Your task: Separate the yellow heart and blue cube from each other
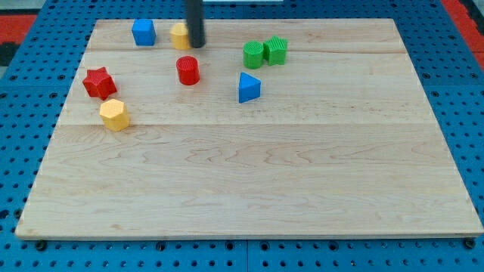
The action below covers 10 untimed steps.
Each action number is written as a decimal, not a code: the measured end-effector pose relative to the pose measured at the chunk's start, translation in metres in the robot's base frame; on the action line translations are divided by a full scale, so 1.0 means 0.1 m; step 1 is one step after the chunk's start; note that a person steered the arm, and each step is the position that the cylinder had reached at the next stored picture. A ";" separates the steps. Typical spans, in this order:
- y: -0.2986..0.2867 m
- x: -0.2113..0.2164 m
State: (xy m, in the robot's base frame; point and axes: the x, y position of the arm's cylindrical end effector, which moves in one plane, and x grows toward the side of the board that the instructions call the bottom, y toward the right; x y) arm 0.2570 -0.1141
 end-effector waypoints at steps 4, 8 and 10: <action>-0.36 -0.22; 0.43 -0.54; 0.99 -0.46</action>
State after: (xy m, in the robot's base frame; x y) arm 0.2111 -0.0149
